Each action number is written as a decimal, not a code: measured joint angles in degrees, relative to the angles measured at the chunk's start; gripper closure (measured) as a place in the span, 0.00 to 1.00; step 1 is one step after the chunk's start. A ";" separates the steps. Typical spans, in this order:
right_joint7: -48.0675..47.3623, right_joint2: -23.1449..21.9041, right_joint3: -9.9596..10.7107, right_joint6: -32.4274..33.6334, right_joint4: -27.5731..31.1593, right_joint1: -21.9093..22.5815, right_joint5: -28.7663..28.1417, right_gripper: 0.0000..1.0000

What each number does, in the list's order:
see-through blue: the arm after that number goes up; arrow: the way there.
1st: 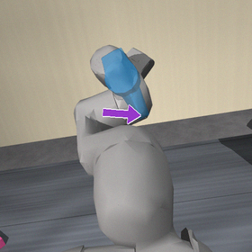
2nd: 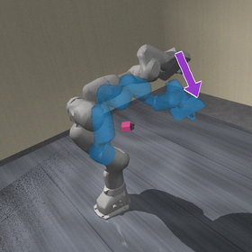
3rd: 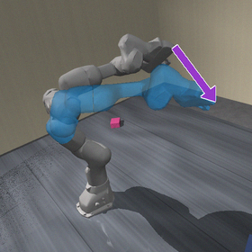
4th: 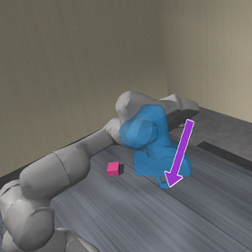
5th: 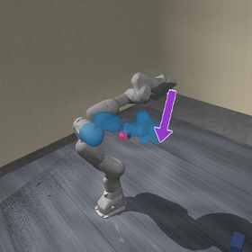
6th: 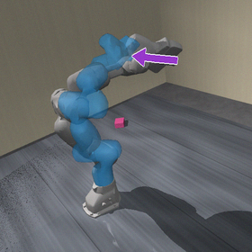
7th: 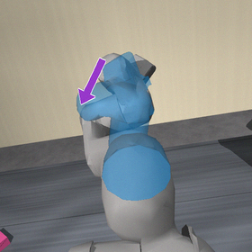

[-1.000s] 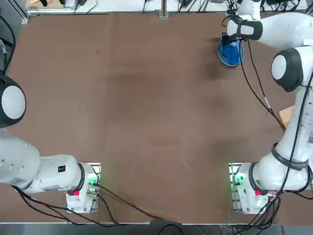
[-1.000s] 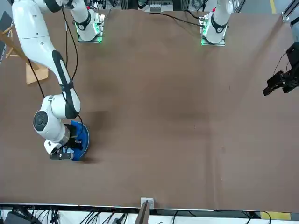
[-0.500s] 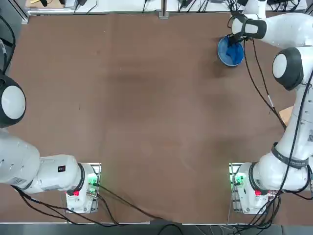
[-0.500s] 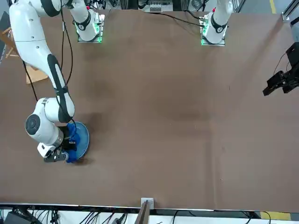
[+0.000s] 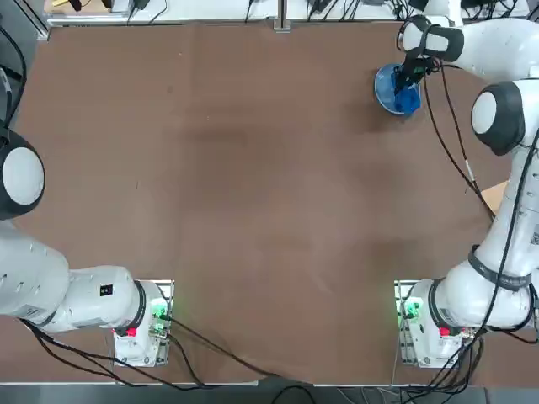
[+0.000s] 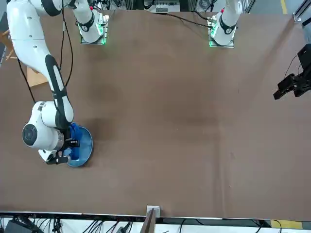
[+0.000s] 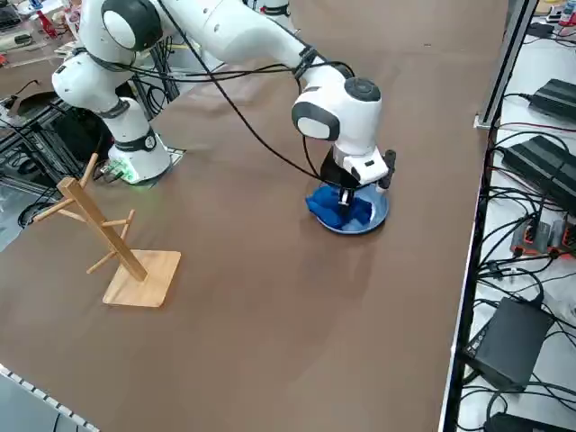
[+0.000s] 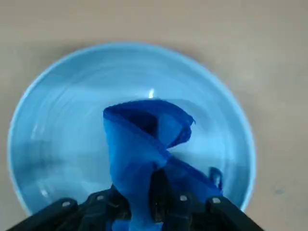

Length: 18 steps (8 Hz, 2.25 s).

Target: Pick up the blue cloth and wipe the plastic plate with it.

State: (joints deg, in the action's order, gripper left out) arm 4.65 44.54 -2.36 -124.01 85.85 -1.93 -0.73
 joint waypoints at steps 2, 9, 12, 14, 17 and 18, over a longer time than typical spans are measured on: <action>-2.61 -0.07 0.65 0.84 0.01 2.85 -3.16 0.85; 4.08 4.92 1.84 -0.92 -9.13 1.82 -5.12 0.85; 5.58 5.33 1.98 1.27 -9.29 0.37 -5.28 0.85; 1.79 4.85 1.95 5.72 -9.02 0.98 -5.55 0.85; -4.29 3.66 1.96 6.84 -7.02 3.67 -5.97 0.85; -4.65 3.64 1.96 6.16 -6.97 4.24 -6.71 0.85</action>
State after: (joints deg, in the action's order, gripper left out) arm 0.00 48.18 -0.39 -117.85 78.88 2.31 -7.44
